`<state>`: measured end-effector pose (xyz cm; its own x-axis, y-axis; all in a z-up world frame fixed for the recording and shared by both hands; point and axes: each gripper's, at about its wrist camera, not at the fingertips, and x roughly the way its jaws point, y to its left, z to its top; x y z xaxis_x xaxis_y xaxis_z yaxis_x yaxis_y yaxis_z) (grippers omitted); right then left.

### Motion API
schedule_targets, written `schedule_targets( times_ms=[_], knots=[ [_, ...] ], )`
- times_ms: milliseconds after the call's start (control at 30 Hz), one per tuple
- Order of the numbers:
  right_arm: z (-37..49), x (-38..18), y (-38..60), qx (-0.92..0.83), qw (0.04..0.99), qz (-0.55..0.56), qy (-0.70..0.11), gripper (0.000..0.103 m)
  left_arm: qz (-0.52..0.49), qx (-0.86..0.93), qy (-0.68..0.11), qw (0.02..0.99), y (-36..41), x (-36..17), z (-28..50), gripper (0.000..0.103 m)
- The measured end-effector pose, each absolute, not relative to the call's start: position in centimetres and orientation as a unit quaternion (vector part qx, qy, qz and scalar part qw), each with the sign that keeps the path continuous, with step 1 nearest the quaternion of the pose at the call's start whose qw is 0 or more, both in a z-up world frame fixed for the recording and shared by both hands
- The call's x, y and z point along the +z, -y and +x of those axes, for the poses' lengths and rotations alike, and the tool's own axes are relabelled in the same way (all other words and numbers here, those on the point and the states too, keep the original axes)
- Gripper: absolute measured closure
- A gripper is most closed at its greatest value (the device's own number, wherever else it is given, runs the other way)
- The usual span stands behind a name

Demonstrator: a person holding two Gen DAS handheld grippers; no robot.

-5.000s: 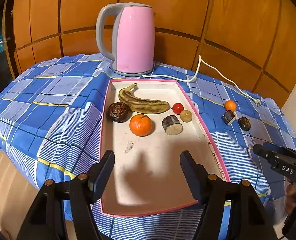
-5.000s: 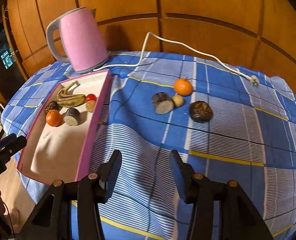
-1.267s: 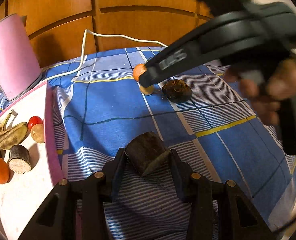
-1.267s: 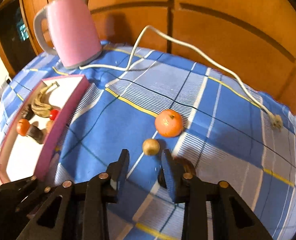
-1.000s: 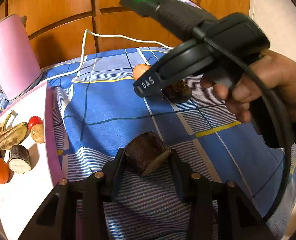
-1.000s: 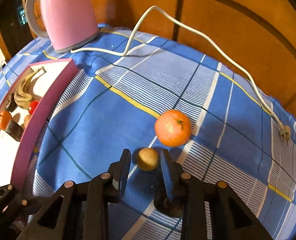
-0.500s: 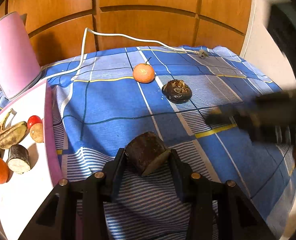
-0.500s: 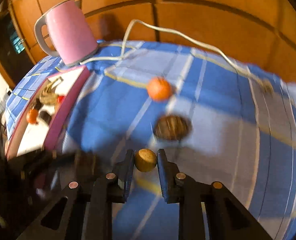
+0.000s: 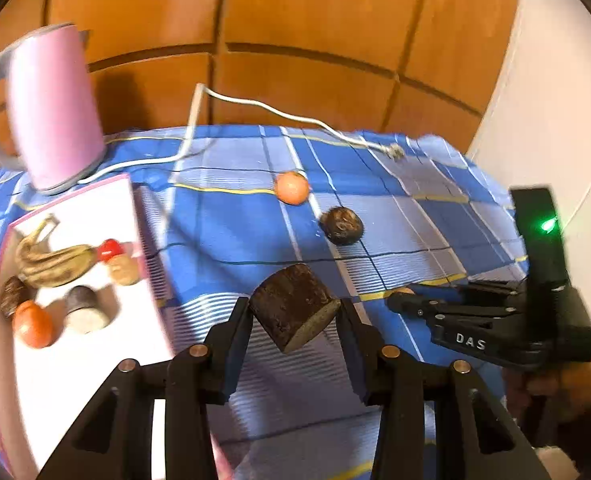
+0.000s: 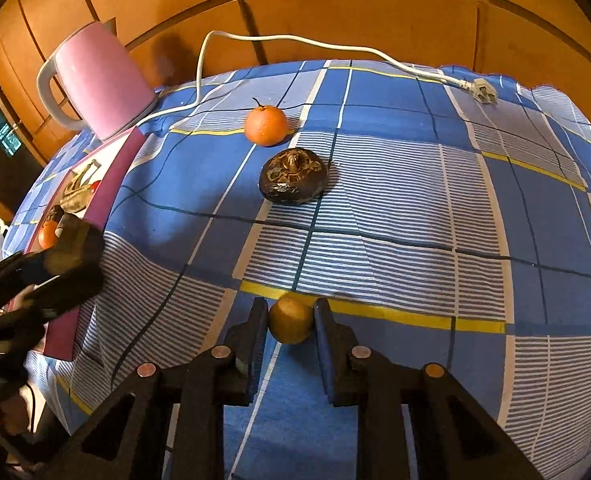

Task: Organize fruits
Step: 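Lower the log piece into the tray and open left tool while right tool holds the tan fruit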

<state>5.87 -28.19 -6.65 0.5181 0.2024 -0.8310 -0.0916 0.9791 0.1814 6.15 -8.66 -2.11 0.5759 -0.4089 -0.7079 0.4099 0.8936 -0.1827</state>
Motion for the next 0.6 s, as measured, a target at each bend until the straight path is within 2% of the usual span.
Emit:
schedule_targets(
  times_ms=[267,600],
  knots=[
    [5.9,-6.8,28.0,0.078,0.87,0.063,-0.482,0.08,-0.059,-0.129,-0.383,0.913,-1.7,0.0,5.0,0.06],
    [5.9,-6.8,27.5,0.071,0.872,0.044,-0.482,0.08,-0.096,-0.025,-0.41,0.907,-11.0,-2.6,4.4,0.06]
  ],
)
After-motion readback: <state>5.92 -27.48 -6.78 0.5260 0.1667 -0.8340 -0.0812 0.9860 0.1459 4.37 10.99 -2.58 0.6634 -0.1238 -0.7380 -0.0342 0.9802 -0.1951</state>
